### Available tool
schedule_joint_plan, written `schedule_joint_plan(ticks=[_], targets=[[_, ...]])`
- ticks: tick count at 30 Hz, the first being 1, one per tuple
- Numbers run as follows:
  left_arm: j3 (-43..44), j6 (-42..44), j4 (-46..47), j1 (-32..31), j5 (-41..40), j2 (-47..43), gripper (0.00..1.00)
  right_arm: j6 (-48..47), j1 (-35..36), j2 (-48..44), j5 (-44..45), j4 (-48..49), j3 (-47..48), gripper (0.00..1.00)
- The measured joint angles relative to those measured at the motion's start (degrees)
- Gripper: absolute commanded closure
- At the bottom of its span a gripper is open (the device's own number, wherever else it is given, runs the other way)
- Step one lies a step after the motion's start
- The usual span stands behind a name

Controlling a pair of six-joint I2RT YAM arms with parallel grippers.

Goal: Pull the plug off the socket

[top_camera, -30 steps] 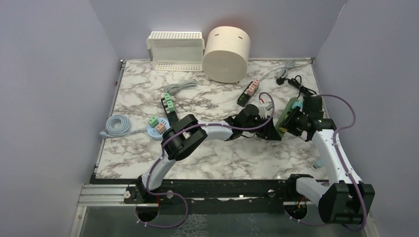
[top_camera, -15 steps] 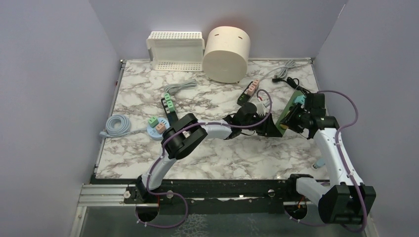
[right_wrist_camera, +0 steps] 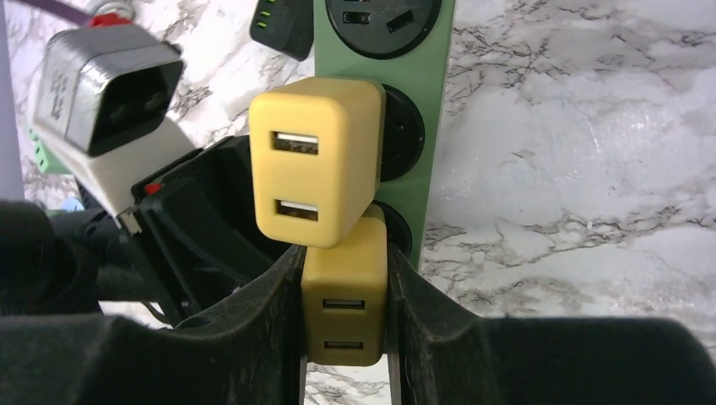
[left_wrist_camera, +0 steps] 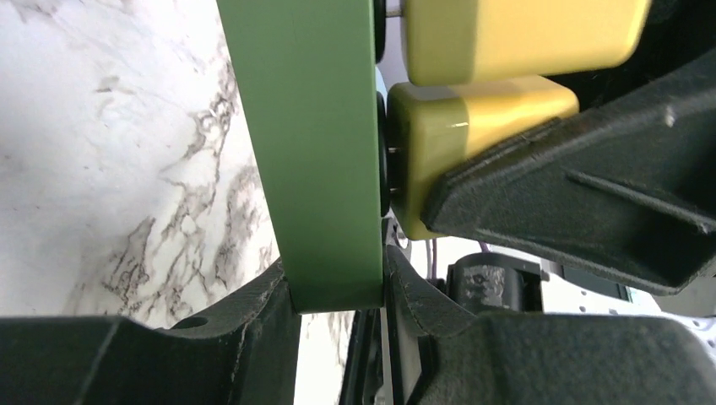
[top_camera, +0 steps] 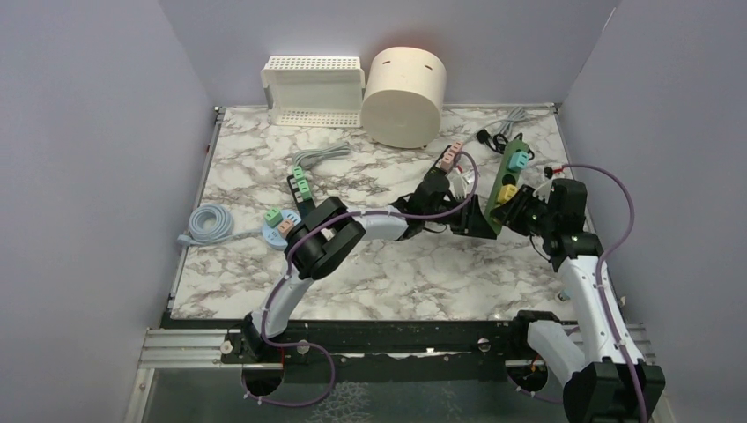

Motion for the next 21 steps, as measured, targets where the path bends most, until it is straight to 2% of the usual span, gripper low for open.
schedule_joint_plan(ticks=[10,21], targets=[[3.1,2.7,-3.5,1.6,8.0,0.8,1.00,-5.6,0.2,-3.9,-2.8,1.8,-2.1,0.99],[4.7,3.1,-3.2,1.7,10.3,0.9,1.00,-5.8,1.9,-4.5,2.9,-4.6,2.2,0.99]])
